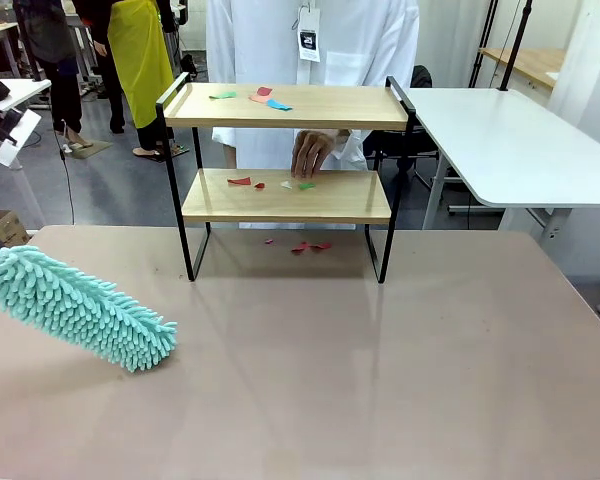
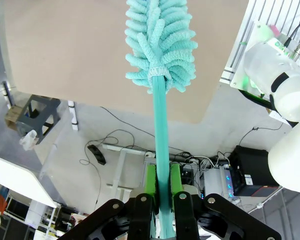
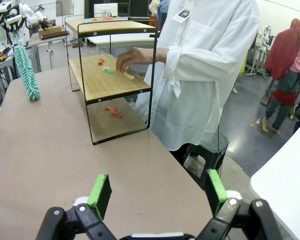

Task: Clean the shelf.
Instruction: Clean the specific section of the Shelf indicated by the human with the Duster.

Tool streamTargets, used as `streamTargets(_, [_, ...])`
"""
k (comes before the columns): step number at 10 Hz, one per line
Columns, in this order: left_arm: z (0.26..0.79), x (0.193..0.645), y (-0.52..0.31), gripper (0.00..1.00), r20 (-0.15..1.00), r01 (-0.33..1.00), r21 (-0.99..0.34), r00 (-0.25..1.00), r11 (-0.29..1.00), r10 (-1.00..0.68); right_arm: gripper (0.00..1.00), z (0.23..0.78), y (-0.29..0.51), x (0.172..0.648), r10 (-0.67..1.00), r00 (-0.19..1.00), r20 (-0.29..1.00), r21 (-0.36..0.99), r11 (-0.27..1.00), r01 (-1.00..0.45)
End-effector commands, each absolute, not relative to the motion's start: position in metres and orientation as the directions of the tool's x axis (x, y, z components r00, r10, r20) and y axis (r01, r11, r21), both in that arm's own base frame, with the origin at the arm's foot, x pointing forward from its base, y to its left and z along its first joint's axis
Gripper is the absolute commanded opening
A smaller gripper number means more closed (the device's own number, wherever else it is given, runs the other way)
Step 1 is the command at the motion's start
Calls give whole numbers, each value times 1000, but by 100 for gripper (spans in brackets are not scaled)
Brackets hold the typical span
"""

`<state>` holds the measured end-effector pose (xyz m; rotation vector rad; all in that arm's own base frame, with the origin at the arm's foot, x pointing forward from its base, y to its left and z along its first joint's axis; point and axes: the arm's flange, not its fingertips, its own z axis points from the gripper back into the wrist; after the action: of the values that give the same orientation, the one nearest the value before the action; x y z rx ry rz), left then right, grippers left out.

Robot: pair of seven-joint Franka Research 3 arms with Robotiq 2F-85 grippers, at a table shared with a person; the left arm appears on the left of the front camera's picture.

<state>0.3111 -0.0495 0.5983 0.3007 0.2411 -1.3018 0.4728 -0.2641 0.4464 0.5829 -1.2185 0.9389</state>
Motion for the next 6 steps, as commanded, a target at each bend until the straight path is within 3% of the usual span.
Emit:
streamTargets(1, [600,310,-49,13,-355,964,92,266,249,-896,100,449,-263,474,290,56,955,-107,516,-850])
streamTargets(4, [598,311,-50,13,-341,968,82,250,236,-906,100,449,-263,474,290,56,955,-107,516,-850])
streamTargets(6, [608,302,-60,13,-94,964,16,267,267,-959,100,449,-263,474,290,56,955,-107,516,-850])
